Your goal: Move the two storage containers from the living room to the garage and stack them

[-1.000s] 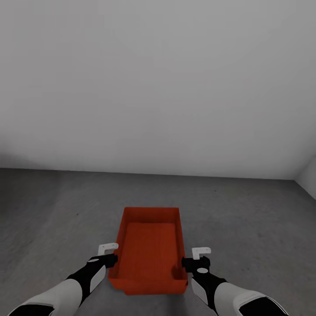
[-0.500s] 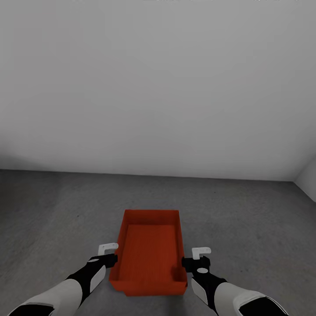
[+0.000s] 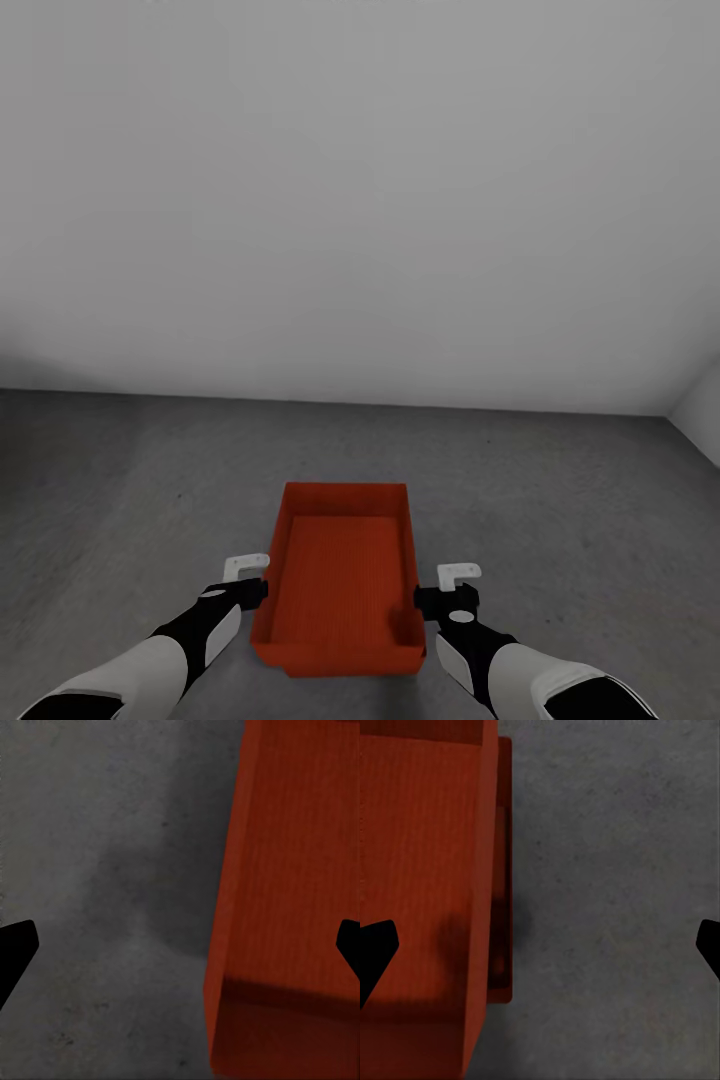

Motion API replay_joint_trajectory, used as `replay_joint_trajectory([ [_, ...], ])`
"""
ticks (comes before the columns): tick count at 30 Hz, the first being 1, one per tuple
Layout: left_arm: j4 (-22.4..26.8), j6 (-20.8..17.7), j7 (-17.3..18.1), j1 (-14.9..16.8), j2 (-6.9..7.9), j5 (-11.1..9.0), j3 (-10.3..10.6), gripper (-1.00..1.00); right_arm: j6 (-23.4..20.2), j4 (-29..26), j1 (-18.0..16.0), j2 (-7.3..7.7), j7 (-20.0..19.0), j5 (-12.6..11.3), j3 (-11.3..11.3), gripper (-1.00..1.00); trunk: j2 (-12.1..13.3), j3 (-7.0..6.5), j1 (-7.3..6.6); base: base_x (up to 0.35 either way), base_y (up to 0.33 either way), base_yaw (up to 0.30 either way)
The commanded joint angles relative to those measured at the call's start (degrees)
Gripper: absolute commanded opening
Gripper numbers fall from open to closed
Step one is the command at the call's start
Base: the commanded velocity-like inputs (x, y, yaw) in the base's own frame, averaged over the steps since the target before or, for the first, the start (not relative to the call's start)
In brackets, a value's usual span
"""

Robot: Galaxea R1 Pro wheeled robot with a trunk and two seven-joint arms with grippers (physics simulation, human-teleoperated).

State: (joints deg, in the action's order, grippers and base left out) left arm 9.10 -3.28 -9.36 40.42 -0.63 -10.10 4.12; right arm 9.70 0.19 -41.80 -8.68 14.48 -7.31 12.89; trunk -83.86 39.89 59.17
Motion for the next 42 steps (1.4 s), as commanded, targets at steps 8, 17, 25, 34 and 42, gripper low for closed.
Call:
replay_joint_trajectory([
  [8,0.1,-0.3,-0.3,0.0,0.01,-0.5,0.4,1.00,0.2,0.1,0.0,-0.02,0.2,-0.6,0.6,1.00,3.2,-1.40,-1.77,0.000,0.000,0.000],
  [17,0.1,-0.3,-0.3,0.0,0.01,-0.5,0.4,1.00,0.1,0.1,0.0,-0.02,0.1,-0.6,0.6,1.00,6.8,-3.01,-3.74,0.000,0.000,0.000],
  [25,0.1,-0.3,-0.3,0.0,0.01,-0.5,0.4,1.00,0.2,0.1,0.0,-0.02,0.0,-0.6,0.6,1.00,10.0,-4.45,-5.50,0.000,0.000,0.000],
  [34,0.1,-0.3,-0.3,0.0,0.00,-0.5,0.4,1.00,0.2,0.1,0.0,-0.02,0.1,-0.6,0.6,1.00,12.4,-5.52,-6.82,0.000,0.000,0.000],
  [42,0.1,-0.2,-0.4,0.0,-0.04,-0.5,0.5,1.00,0.2,0.1,0.0,-0.02,0.2,-0.6,0.6,1.00,12.4,-5.52,-6.82,-0.063,0.000,0.000],
])
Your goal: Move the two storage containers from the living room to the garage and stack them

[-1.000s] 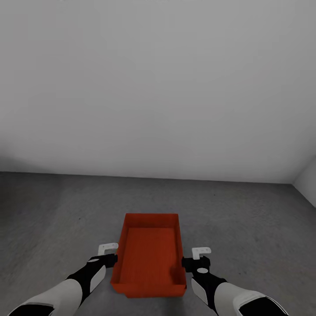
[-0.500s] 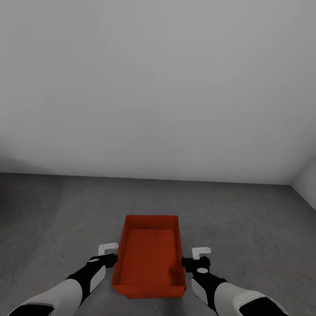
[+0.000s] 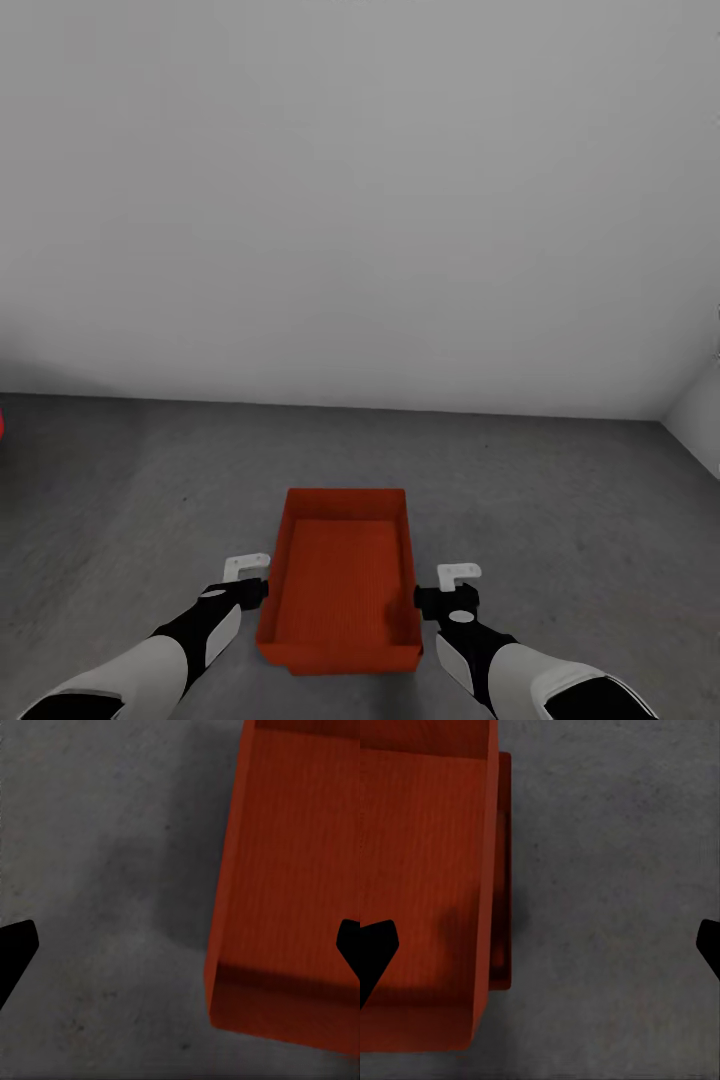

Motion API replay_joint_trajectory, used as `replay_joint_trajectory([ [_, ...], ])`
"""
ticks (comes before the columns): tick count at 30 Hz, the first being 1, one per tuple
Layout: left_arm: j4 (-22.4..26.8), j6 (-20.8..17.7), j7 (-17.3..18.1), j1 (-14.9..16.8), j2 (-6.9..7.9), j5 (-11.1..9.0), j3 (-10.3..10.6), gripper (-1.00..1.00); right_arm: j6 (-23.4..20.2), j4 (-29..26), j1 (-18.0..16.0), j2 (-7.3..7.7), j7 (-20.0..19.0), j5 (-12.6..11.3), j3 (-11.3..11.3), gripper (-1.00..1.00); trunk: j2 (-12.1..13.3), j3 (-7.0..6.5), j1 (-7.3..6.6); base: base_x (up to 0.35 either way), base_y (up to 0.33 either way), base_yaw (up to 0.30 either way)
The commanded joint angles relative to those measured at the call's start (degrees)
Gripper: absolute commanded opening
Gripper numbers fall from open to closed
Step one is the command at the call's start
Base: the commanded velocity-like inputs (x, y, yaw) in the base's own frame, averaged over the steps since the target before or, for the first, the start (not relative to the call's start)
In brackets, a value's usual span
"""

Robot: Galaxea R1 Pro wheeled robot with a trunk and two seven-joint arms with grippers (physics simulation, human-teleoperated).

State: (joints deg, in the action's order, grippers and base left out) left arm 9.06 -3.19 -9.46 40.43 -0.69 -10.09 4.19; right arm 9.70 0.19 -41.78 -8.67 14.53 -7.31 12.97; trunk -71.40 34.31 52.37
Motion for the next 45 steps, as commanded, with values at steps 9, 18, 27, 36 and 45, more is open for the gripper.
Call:
replay_joint_trajectory([
  [9,0.0,-0.4,-0.3,0.0,-0.02,-0.6,0.5,1.00,0.2,0.1,-0.1,-0.03,0.1,-0.6,0.5,1.00,0.0,0.05,-0.02,-0.304,0.000,0.000],
  [18,-0.1,-0.4,-0.3,0.0,-0.02,-0.6,0.5,1.00,0.2,0.1,-0.1,-0.03,0.0,-0.6,0.5,1.00,0.0,0.05,-0.02,-0.342,0.000,0.000],
  [27,-0.1,-0.4,-0.3,0.0,-0.02,-0.6,0.5,1.00,0.2,0.1,-0.1,-0.03,0.0,-0.6,0.5,1.00,0.0,0.05,-0.02,-0.344,0.000,0.000],
  [36,-0.1,-0.4,-0.3,0.0,-0.02,-0.6,0.6,1.00,0.1,0.1,-0.1,0.10,-0.1,-0.6,0.6,1.00,0.0,0.05,-0.02,-0.344,0.000,0.000],
  [45,-1.1,-0.4,-0.3,0.0,0.09,-0.7,0.7,1.00,-0.4,0.9,0.0,0.68,-0.6,-0.8,0.6,1.00,0.0,0.05,-0.02,-0.297,0.000,0.000],
])
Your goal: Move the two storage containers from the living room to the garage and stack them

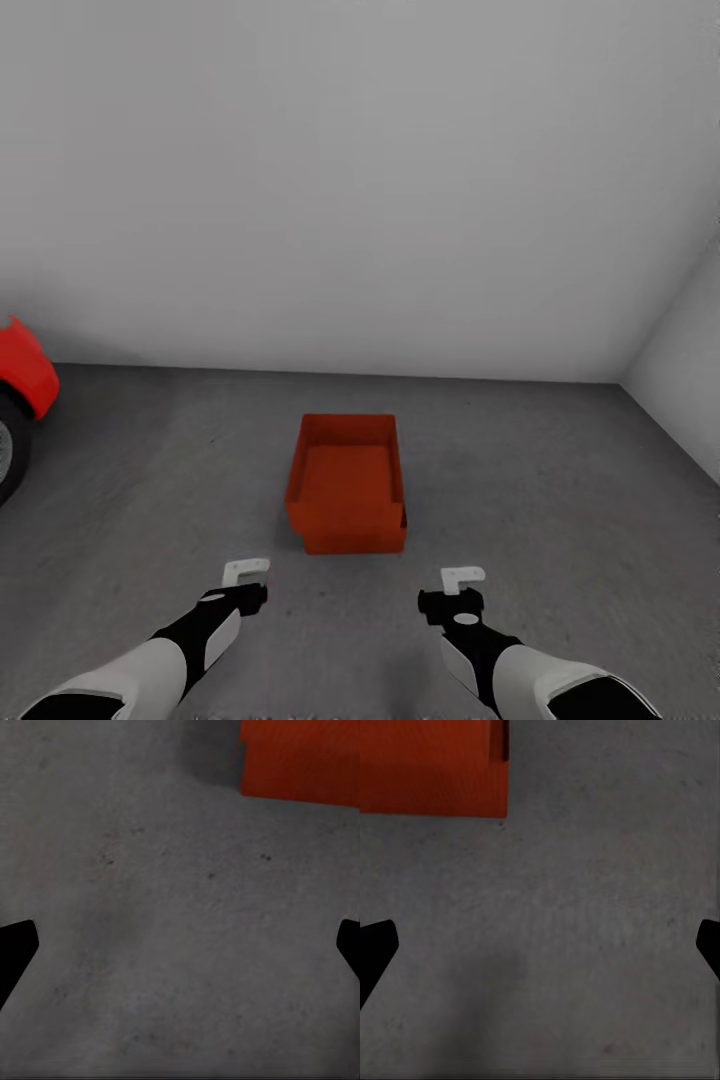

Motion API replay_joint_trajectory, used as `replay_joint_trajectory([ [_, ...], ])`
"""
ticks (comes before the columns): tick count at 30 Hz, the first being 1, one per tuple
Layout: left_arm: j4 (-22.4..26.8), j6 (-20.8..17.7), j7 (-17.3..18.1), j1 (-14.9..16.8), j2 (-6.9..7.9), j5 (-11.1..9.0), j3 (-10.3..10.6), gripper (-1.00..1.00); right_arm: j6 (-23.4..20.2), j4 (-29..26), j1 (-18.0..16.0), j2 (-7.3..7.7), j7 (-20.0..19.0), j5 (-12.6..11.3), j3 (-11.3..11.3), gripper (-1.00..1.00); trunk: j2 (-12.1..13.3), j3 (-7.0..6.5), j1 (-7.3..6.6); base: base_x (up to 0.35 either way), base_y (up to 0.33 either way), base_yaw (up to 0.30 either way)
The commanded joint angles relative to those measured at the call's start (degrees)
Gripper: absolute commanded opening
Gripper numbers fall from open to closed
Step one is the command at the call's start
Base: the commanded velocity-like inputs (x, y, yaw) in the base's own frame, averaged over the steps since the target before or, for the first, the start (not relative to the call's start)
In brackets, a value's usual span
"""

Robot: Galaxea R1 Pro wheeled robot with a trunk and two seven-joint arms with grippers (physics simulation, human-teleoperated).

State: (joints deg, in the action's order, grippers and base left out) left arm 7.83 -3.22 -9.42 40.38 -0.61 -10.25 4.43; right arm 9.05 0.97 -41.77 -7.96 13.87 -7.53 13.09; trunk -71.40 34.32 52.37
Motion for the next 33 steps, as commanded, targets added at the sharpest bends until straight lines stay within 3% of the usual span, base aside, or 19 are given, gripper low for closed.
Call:
replay_joint_trajectory([
  [1,-0.2,-0.3,-0.3,0.0,0.17,-0.6,0.5,1.00,0.2,0.3,-0.1,0.03,0.1,-0.6,0.5,1.00,0.0,0.05,-0.02,-0.100,0.000,0.000],
  [12,-7.0,-0.4,-0.3,0.0,1.72,-0.7,0.6,1.00,0.1,0.8,-0.1,0.19,0.3,-0.3,0.6,1.00,0.0,0.05,-0.02,-0.025,0.000,0.000],
  [19,-7.8,-0.7,-0.2,0.0,2.60,-0.8,0.6,1.00,-0.1,0.9,0.0,0.22,0.2,-0.1,0.7,1.00,0.0,0.05,-0.02,-0.001,0.000,0.000],
  [33,-7.9,-0.7,-0.2,-0.4,2.97,-0.9,0.6,1.00,-0.1,0.9,0.1,0.15,0.2,-0.1,0.7,1.00,0.0,0.05,-0.02,0.000,0.000,0.000],
])
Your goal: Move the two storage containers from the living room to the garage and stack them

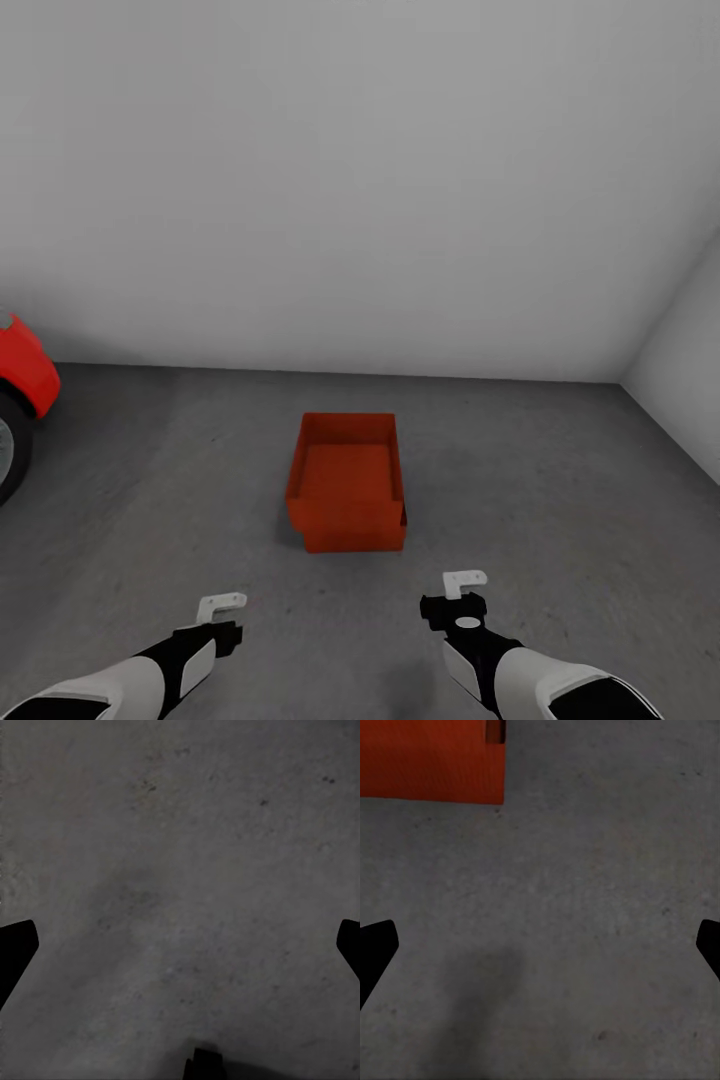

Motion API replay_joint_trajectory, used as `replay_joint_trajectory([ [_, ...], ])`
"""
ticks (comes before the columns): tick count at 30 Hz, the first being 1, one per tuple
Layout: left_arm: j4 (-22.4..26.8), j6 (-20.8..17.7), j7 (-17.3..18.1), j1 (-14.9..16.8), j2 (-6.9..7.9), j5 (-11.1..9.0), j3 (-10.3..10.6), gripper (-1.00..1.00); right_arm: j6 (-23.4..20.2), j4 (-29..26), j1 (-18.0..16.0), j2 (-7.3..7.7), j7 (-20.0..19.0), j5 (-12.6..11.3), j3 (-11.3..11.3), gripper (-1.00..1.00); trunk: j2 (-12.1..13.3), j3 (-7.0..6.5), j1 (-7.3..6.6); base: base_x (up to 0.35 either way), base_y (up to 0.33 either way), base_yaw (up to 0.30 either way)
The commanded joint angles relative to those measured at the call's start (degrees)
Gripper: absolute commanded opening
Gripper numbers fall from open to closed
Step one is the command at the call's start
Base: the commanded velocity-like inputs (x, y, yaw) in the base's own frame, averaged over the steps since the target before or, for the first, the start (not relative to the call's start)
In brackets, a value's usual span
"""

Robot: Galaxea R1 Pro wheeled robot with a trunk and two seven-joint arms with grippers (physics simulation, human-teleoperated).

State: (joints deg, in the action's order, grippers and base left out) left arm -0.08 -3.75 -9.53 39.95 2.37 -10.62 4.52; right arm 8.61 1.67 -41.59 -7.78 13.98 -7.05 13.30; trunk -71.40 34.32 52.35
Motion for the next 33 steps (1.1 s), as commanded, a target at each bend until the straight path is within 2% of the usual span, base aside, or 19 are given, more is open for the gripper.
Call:
replay_joint_trajectory([
  [1,0.0,-0.3,-0.1,0.0,0.00,-0.5,0.5,1.00,0.4,0.2,-0.1,-0.01,0.1,-0.6,0.5,1.00,0.0,0.05,0.00,0.000,0.000,0.000],
  [9,0.0,-0.4,-0.1,0.1,0.45,-0.5,0.5,1.00,0.3,0.2,-0.1,0.05,0.2,-0.6,0.4,1.00,0.0,0.05,0.00,0.000,0.000,0.000],
  [12,0.0,-0.3,-0.1,0.2,0.81,-0.5,0.5,1.00,-0.2,0.2,1.1,0.45,0.1,-0.5,0.5,1.00,0.0,0.05,0.00,0.000,0.000,0.000],
  [16,0.1,-0.1,-0.1,0.2,1.15,-0.5,0.5,1.00,-1.0,0.3,4.6,1.82,-0.1,-0.5,0.5,1.00,0.0,0.05,0.00,0.000,0.000,0.000],
  [19,0.1,0.0,-0.1,0.1,1.35,-0.5,0.5,1.00,-1.1,0.3,6.0,2.42,-0.2,-0.6,0.5,1.00,0.0,0.05,0.00,0.000,0.000,0.000],
  [23,0.0,-0.2,-0.1,-0.8,1.73,-0.5,0.5,1.00,-1.3,0.3,8.6,4.62,-0.3,-0.7,0.5,1.00,0.0,0.05,0.00,0.000,0.000,0.000],
  [24,0.0,-0.2,-0.1,-2.8,2.00,-0.5,0.5,1.00,-1.2,0.3,11.0,5.98,-0.8,-0.7,0.5,1.00,0.0,0.05,0.00,0.000,0.000,0.000],
  [25,0.0,0.0,0.0,-7.6,2.26,-0.5,0.5,1.00,-1.0,0.3,17.5,7.57,-3.3,-0.8,0.5,1.00,0.0,0.05,0.00,0.000,0.000,0.000],
  [26,0.0,0.1,0.0,-8.3,2.28,-0.5,0.5,1.00,-1.0,0.3,18.5,7.71,-3.8,-0.8,0.5,1.00,0.0,0.05,0.00,0.000,0.000,0.000],
  [28,0.0,0.2,0.2,-13.9,2.24,-0.5,0.5,1.00,-0.8,0.3,23.6,8.82,-8.0,-0.6,0.5,1.00,0.0,0.05,0.00,0.000,0.000,0.000],
  [30,0.0,0.2,0.2,-14.9,2.24,-0.9,0.5,1.00,-0.7,0.3,24.5,9.14,-9.2,-0.5,0.5,1.00,0.0,0.05,0.00,0.000,0.000,0.000],
  [32,0.0,0.3,0.3,-15.7,2.28,-4.9,0.5,1.00,-0.7,0.3,25.6,9.53,-10.4,-0.5,0.5,1.00,0.0,0.05,0.00,0.000,0.000,0.000],
  [33,0.0,0.3,0.3,-15.8,2.28,-6.2,0.5,1.00,-0.7,0.3,26.1,9.60,-10.7,-0.4,0.6,1.00,0.0,0.05,0.00,0.000,0.000,0.000],
])
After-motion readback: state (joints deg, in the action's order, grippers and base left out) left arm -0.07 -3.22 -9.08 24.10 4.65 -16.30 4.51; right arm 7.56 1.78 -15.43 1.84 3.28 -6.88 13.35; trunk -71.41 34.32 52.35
